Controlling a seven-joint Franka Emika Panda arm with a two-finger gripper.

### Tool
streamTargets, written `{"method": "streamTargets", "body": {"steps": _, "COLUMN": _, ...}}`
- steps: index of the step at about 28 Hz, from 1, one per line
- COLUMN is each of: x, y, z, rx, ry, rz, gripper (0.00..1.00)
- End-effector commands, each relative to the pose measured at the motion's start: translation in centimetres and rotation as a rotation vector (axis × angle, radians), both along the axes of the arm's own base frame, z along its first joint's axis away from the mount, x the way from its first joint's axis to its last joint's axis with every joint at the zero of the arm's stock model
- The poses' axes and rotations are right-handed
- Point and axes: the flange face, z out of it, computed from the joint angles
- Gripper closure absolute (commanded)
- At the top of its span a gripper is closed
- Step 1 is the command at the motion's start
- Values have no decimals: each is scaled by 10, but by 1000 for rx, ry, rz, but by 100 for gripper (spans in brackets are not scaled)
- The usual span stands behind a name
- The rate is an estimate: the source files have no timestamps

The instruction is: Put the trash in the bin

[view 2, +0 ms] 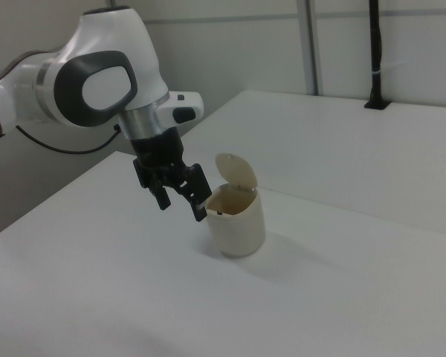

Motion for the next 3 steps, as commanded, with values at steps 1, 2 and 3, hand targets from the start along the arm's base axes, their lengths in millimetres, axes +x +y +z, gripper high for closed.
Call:
{"method": "streamTargets", "body": {"steps": 1, "x": -1, "y": -2, "z": 0, "rx": 23, "ry": -1, "rz": -6, "gripper": 0}}
{"method": "streamTargets", "body": {"steps": 2, "x": -1, "y": -1, "z": 0, "rx": 23, "ry": -1, "rz": -6, "gripper": 0}}
{"method": "streamTargets", "body": {"steps": 3, "x": -1, "y": -1, "z": 0, "rx": 23, "ry": -1, "rz": -6, "gripper": 0}}
